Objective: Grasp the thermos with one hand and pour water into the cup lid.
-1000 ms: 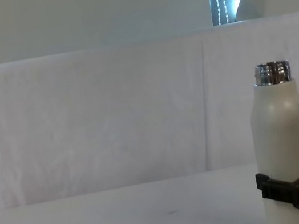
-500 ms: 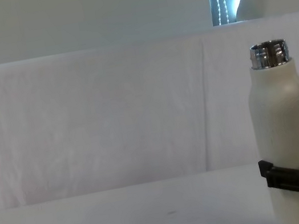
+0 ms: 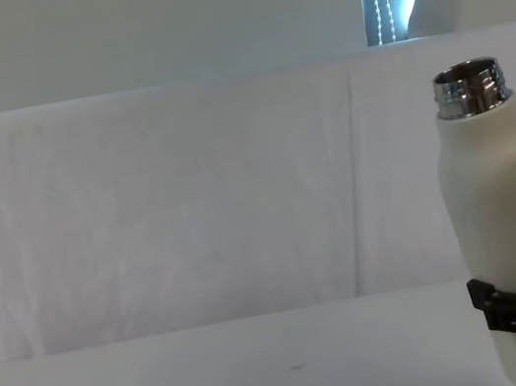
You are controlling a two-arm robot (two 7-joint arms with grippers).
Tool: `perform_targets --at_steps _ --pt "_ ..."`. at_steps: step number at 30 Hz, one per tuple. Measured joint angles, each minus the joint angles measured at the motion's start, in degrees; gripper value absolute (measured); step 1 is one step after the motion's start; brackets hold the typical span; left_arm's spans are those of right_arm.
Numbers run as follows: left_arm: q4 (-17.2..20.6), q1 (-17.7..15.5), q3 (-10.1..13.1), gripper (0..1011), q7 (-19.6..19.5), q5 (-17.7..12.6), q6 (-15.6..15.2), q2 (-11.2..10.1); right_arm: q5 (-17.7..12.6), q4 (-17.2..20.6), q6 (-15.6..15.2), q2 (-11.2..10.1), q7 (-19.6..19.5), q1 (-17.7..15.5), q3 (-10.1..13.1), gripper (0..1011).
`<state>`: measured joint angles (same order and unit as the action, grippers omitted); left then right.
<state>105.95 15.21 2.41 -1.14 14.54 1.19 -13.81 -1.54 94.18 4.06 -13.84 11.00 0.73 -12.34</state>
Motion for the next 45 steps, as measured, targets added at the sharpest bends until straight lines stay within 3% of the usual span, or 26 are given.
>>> perform_targets --at_steps 11,21,45 --pt "0.0 0.0 0.0 1001 0.0 0.0 0.0 0.0 5.34 1.98 1.66 -0.49 -1.87 -1.93 -0.11 964" --pt "0.0 0.0 0.0 1001 0.0 0.0 0.0 0.0 15.64 3.27 3.76 -0.44 -6.28 -3.58 -1.35 964" --pt "0.0 0.0 0.0 1001 0.0 0.0 0.0 0.0 31.19 2.84 7.35 -1.87 -11.5 -4.01 -4.87 964"
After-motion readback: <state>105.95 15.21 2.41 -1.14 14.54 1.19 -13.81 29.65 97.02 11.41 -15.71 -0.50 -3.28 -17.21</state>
